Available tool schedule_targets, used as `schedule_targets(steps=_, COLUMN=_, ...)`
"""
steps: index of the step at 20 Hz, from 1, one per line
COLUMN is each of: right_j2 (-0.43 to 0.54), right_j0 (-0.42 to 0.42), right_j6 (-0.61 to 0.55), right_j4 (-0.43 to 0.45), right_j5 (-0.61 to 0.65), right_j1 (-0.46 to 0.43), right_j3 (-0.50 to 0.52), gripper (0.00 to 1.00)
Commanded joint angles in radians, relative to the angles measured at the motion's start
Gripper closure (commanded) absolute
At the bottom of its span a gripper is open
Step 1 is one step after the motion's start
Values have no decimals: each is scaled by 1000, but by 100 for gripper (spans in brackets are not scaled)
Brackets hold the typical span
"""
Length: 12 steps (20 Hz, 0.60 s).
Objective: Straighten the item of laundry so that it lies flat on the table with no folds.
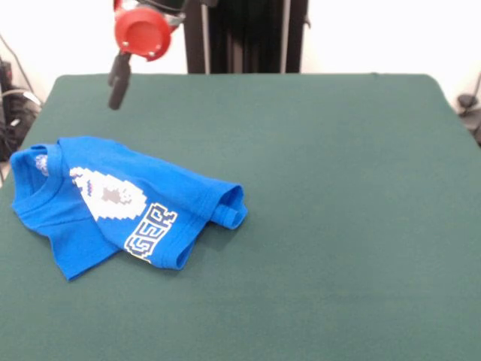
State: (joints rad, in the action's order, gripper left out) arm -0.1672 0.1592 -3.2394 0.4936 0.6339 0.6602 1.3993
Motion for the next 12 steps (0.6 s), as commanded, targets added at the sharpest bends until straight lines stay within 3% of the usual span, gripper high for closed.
schedule_targets(steps=1, right_j2=126, right_j0=-43, right_j6=92, right_j4=-57, right_j5=94, right_j1=-82, right_j3=-38, gripper=0)
schedule_targets(steps=12, right_j2=192, right_j0=-30, right_j6=222, right_j4=-50, right_j5=200, right_j1=-139, right_j3=-290, gripper=0)
